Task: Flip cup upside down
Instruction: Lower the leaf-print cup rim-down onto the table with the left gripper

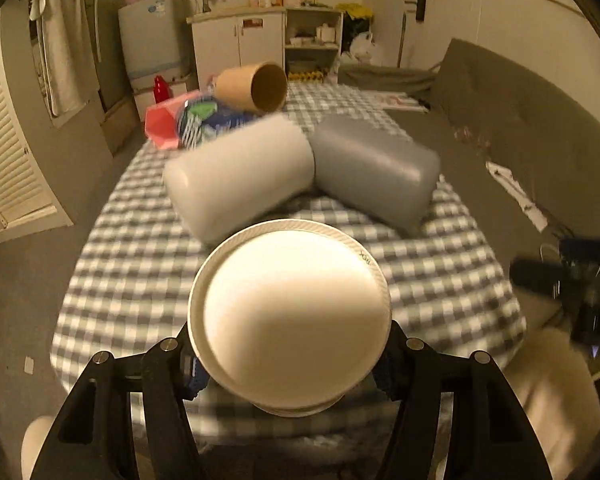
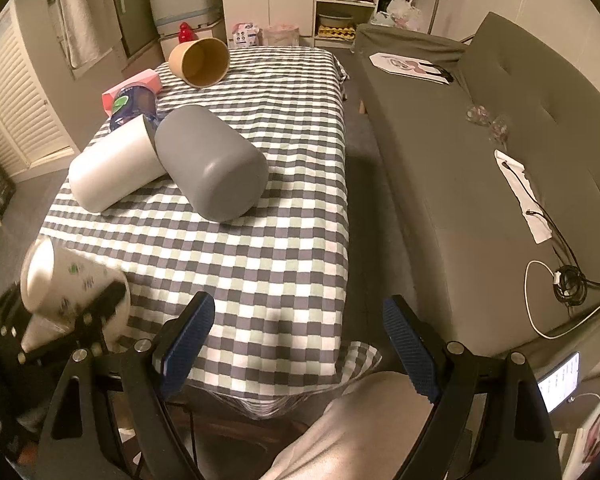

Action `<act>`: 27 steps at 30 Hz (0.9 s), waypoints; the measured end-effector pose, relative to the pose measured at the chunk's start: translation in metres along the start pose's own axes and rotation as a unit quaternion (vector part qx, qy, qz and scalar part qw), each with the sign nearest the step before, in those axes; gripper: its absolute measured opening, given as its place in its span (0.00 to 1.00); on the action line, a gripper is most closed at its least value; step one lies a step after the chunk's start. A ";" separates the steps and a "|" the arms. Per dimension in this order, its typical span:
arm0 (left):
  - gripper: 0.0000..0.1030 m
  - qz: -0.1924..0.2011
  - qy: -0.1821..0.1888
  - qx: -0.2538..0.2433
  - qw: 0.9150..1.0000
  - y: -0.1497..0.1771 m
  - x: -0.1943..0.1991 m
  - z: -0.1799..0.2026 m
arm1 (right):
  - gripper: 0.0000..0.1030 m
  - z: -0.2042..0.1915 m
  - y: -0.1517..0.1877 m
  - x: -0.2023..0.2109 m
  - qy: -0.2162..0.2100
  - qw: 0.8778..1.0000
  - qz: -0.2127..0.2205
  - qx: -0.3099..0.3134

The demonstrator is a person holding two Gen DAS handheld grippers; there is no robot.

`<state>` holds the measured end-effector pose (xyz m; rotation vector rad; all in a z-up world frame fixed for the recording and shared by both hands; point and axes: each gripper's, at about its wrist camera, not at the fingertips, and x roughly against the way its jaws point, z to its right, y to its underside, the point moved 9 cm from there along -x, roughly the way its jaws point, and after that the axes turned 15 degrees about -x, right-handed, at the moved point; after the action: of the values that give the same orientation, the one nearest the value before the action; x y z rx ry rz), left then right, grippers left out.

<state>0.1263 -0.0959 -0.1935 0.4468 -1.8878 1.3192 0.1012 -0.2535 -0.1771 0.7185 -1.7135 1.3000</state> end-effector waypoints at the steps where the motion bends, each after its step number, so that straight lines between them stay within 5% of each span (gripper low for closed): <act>1: 0.63 0.008 -0.001 0.000 1.000 -0.007 -0.002 -0.001 | 0.84 0.000 0.000 0.000 0.001 1.000 -0.001 0.000; 14: 0.63 -0.004 0.013 -0.019 1.000 -0.023 -0.038 0.002 | 0.84 0.001 -0.001 0.000 0.013 1.000 -0.007 0.003; 17: 0.66 -0.008 0.024 -0.012 1.000 -0.023 -0.041 0.001 | 0.84 -0.002 -0.001 -0.003 0.013 1.000 -0.011 0.005; 20: 0.83 -0.022 0.016 -0.010 1.000 -0.020 -0.043 -0.002 | 0.84 -0.006 -0.002 -0.003 0.011 1.000 -0.011 0.010; 27: 0.83 -0.022 0.005 -0.014 1.000 -0.020 -0.027 -0.007 | 0.84 -0.007 -0.015 0.007 0.006 1.000 0.008 0.001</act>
<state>0.1591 -0.1009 -0.2001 0.4649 -1.8748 1.2629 0.1124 -0.2512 -0.1627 0.6975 -1.7111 1.3162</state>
